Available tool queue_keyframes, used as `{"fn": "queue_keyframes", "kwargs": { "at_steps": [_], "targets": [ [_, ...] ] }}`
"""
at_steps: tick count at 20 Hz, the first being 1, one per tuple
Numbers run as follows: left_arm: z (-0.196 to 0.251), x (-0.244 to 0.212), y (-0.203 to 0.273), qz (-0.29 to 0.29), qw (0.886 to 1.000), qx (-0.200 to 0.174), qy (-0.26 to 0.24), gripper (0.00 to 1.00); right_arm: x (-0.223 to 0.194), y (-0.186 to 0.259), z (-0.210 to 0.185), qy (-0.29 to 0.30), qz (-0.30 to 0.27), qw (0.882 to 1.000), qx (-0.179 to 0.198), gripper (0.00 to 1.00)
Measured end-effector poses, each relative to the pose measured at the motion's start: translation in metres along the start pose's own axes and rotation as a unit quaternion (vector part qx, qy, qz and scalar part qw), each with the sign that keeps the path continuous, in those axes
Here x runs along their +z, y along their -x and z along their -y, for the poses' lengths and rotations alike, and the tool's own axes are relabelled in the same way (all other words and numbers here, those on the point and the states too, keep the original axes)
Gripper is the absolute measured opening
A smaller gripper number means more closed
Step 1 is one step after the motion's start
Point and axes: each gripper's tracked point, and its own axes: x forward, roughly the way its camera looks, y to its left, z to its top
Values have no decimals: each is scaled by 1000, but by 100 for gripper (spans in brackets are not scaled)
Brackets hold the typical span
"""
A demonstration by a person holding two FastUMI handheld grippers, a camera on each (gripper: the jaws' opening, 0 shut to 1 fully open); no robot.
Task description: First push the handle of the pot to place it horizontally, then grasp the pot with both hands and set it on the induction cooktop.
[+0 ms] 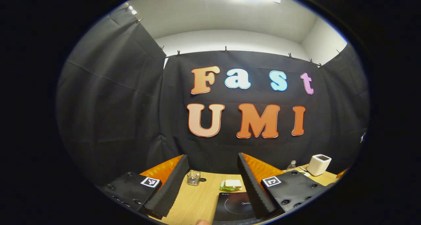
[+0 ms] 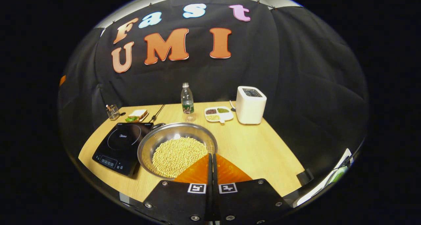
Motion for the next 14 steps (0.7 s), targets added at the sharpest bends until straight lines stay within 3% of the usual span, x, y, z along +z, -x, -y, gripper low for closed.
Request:
{"fn": "queue_keyframes", "kwargs": {
  "at_steps": [6, 14],
  "targets": [
    [-9, -7, -2, -9, 1000, 11, 4, 99, -61, -19, -16, -5, -71, 997, 19, 0],
    [-9, -5, 4, -7, 1000, 13, 3, 98, -104, -28, -51, -6, -129, 990, 59, 0]
  ]
}}
